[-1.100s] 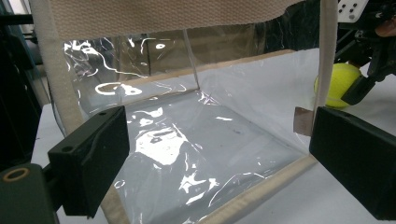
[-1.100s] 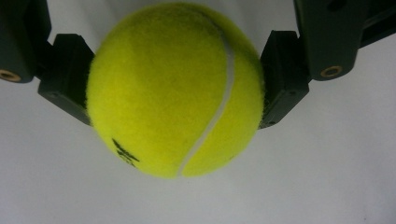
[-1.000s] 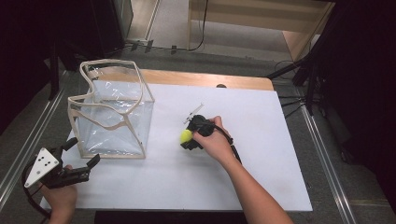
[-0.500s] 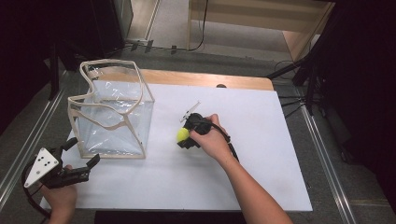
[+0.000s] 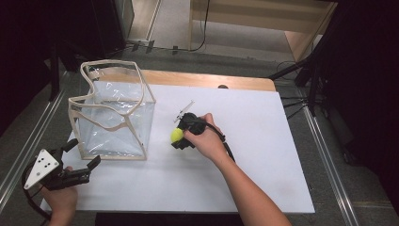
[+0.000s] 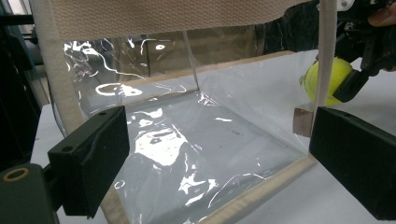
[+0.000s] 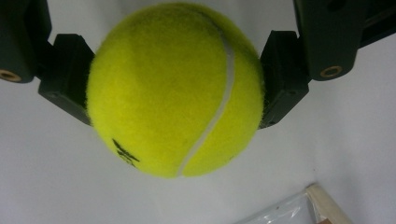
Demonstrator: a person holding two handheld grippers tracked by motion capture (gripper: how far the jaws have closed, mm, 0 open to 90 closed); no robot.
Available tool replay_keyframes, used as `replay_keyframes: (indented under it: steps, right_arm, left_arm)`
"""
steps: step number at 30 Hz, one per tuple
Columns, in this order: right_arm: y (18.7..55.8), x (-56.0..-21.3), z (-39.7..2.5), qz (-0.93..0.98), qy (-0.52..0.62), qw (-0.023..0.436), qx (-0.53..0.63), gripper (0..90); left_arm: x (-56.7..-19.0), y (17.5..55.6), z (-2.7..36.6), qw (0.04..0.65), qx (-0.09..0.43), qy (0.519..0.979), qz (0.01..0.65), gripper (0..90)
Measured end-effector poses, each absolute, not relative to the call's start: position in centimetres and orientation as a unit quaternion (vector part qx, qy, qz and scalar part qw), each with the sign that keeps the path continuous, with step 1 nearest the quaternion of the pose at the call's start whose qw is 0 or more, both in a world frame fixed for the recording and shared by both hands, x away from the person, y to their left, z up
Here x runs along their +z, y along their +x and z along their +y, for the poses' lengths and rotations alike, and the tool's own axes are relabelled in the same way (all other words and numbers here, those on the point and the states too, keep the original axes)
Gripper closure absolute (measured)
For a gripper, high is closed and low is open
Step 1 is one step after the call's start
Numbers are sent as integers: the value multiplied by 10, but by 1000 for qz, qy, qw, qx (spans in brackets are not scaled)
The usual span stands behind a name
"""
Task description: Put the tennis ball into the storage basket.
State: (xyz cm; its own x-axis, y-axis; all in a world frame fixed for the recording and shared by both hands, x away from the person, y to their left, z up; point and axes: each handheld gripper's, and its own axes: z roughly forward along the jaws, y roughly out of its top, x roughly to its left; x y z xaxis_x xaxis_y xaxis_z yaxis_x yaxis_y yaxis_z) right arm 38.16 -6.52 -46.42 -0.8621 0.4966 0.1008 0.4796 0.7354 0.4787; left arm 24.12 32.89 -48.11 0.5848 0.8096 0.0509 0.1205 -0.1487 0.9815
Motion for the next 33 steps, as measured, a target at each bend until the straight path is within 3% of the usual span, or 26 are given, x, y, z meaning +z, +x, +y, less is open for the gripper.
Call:
replay_keyframes:
  steps: [33]
  right_arm:
    - [385,-446,-19,937,208,2,279,237]
  left_arm:
    - [-481,241,329,561,307,692,335,54]
